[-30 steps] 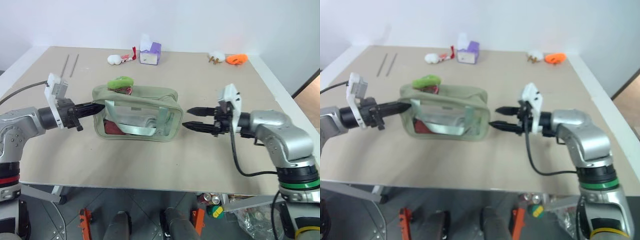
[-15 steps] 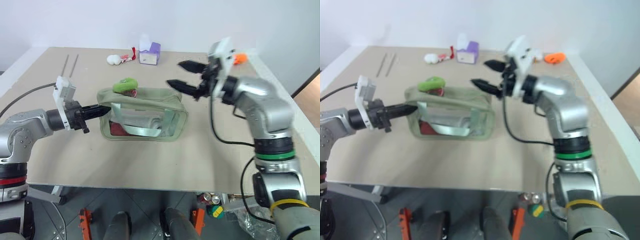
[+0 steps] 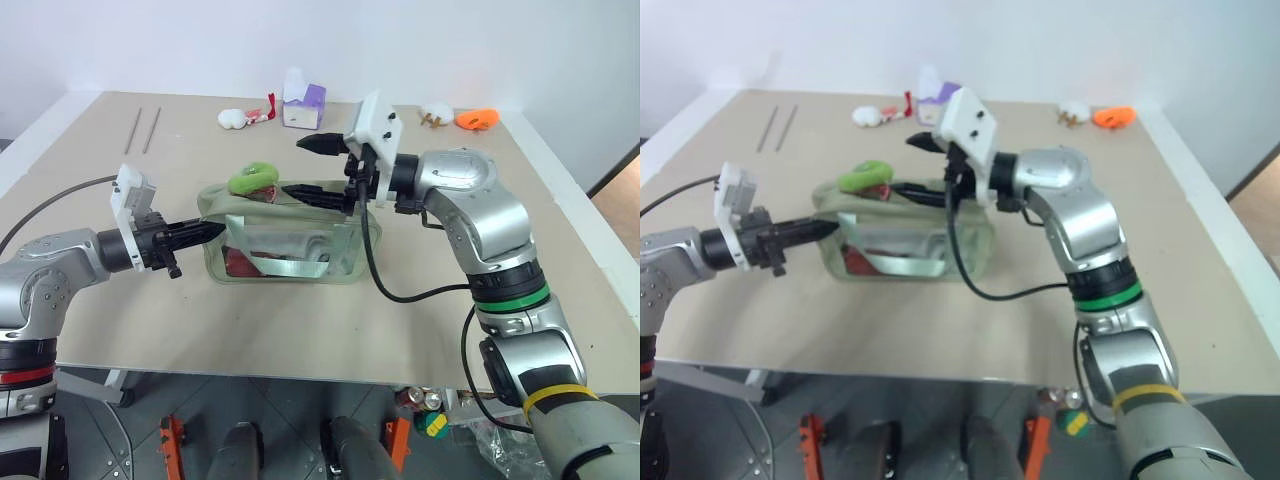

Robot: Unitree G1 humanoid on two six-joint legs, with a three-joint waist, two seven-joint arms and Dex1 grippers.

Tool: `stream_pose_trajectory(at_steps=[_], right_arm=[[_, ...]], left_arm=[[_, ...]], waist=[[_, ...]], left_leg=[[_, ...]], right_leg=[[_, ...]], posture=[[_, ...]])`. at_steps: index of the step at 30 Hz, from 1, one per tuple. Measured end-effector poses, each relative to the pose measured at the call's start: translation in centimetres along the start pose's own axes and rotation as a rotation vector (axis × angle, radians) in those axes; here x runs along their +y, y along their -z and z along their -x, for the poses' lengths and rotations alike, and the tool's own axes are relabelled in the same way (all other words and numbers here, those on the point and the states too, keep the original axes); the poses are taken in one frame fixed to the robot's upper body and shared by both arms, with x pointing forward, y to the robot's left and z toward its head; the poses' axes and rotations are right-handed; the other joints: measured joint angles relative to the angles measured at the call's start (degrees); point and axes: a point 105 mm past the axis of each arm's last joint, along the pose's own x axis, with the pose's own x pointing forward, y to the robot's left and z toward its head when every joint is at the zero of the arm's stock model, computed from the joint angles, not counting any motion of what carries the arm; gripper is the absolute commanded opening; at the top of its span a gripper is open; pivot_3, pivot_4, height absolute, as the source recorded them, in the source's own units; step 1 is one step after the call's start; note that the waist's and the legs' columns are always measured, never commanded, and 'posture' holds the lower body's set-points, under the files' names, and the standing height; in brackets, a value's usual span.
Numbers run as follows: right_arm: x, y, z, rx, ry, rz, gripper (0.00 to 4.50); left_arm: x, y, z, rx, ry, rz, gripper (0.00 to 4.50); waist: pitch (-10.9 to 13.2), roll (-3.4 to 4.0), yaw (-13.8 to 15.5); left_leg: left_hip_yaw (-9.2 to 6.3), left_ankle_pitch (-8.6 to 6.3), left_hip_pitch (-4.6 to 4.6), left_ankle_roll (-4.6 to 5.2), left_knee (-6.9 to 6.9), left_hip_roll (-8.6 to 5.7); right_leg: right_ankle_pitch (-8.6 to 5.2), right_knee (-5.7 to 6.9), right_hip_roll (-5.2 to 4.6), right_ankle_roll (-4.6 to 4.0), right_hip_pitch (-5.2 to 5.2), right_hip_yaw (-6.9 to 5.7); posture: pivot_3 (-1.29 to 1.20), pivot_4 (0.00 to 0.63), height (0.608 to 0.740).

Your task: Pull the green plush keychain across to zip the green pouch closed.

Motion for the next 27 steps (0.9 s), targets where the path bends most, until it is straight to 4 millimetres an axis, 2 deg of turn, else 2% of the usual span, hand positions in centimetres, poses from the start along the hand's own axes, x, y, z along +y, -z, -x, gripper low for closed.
stream_pose_trajectory(at_steps=[3, 11, 17, 20, 27], right_arm=[[0.1, 0.0, -1.0, 0.035, -0.026, 0.102, 3.61], [0.6, -0.3, -2.8, 0.054, -0.084, 0.243, 3.61], [1.1, -0.6, -3.7, 0.037, -0.116, 0.266, 3.61], [1.4, -0.7, -4.0, 0.028, -0.124, 0.269, 2.86], [1.8, -0.4, -4.5, 0.027, -0.142, 0.272, 0.47]], left_arm=[[0.0, 0.0, 0.0, -0.003, 0.001, -0.002, 0.0], [0.1, 0.2, 0.1, -0.008, 0.002, -0.003, 0.0], [-0.1, 0.4, 0.3, -0.015, 0.001, -0.003, 0.0], [-0.1, 0.4, 0.4, -0.018, -0.001, 0.0, 0.0], [-0.5, 0.4, 0.4, -0.021, -0.011, -0.005, 0.0]], waist=[[0.0, 0.0, -0.02], [0.0, 0.0, -0.05], [0.0, 0.0, -0.09], [0.0, 0.0, -0.12], [0.0, 0.0, -0.1]], left_leg=[[0.01, 0.0, 0.0, 0.0, -0.01, 0.0], [0.0, 0.0, 0.0, -0.01, -0.02, 0.0], [-0.01, 0.01, 0.03, -0.01, -0.02, 0.02], [-0.01, 0.01, 0.03, -0.02, -0.02, 0.03], [-0.03, 0.01, 0.03, -0.02, -0.02, 0.02]], right_leg=[[-0.01, -0.01, 0.0, 0.0, 0.0, 0.01], [-0.01, 0.0, -0.01, -0.01, 0.0, 0.0], [0.0, 0.02, 0.0, -0.04, 0.0, -0.01], [0.0, 0.02, 0.0, -0.05, 0.0, -0.02], [-0.01, 0.02, -0.01, -0.06, 0.01, -0.04]], posture=[[0.0, 0.15, 0.74], [0.0, 0.15, 0.74], [0.0, 0.15, 0.74], [0.0, 0.15, 0.74], [0.0, 0.15, 0.74]])
